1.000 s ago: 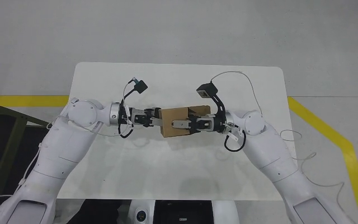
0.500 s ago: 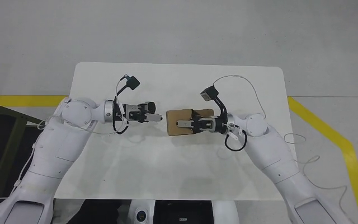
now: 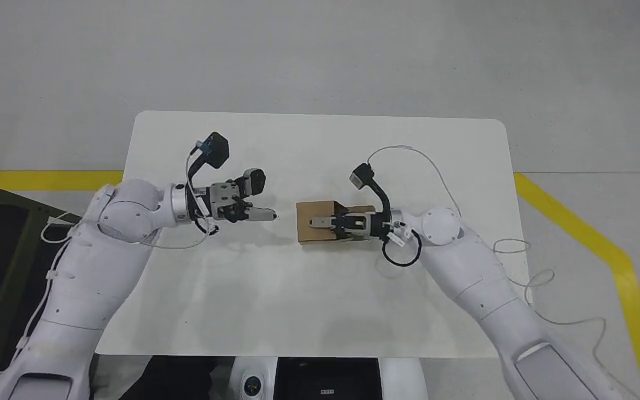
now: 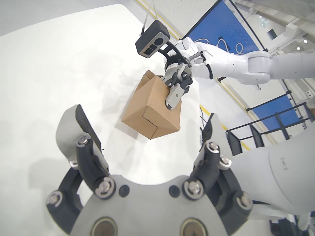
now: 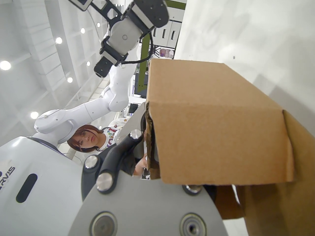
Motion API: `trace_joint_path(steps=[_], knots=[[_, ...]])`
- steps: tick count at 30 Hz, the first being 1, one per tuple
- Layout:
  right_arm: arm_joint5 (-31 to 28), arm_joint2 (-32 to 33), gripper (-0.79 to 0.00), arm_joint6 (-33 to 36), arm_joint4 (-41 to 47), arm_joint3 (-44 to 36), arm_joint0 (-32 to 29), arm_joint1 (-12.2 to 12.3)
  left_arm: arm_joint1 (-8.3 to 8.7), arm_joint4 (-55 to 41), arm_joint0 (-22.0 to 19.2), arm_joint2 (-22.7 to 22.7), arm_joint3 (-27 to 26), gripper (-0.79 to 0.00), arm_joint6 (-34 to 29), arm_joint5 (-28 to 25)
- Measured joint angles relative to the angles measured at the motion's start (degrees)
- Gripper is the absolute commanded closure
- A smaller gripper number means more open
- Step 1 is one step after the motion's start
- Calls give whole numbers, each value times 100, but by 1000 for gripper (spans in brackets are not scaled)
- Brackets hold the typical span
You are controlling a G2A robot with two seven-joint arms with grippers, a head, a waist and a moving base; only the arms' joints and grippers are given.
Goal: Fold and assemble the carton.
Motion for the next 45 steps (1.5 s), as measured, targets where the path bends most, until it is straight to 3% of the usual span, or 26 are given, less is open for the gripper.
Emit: trace_joint_path(steps=[4, 7, 10, 15, 25, 28, 35, 40, 45], knots=[[24, -129, -31, -64, 12, 336, 156, -100, -8, 821, 130, -110, 29, -785, 627, -545], [-37, -202, -46, -107, 45, 535, 240, -170, -12, 1592, 225, -147, -249, -785, 1172, -556], [-86, -267, -200, -147, 50, 683, 312, -234, 14, 2594, 395, -136, -598, -785, 1927, -550], [-152, -324, -292, -176, 48, 876, 397, -313, 129, 4396, 631, 83, -875, -785, 3447, -550], [-245, -98, -351, -29, -61, 741, 318, -247, 322, 7850, 330, 821, -127, -785, 6935, -550], [-216, 84, -348, 20, -149, 517, 210, -156, 305, 8335, 138, 1049, 148, -785, 7525, -550], [30, 583, -348, 47, -450, -294, -220, 96, 178, 8629, -222, 1452, 450, -785, 7957, -464], [236, 899, -345, 66, -609, -819, -594, 246, 48, 8359, -450, 1741, 591, -785, 7732, -552], [228, 915, -336, 40, -514, -803, -665, 249, -27, 8038, -577, 1912, 633, -785, 7458, -551]])
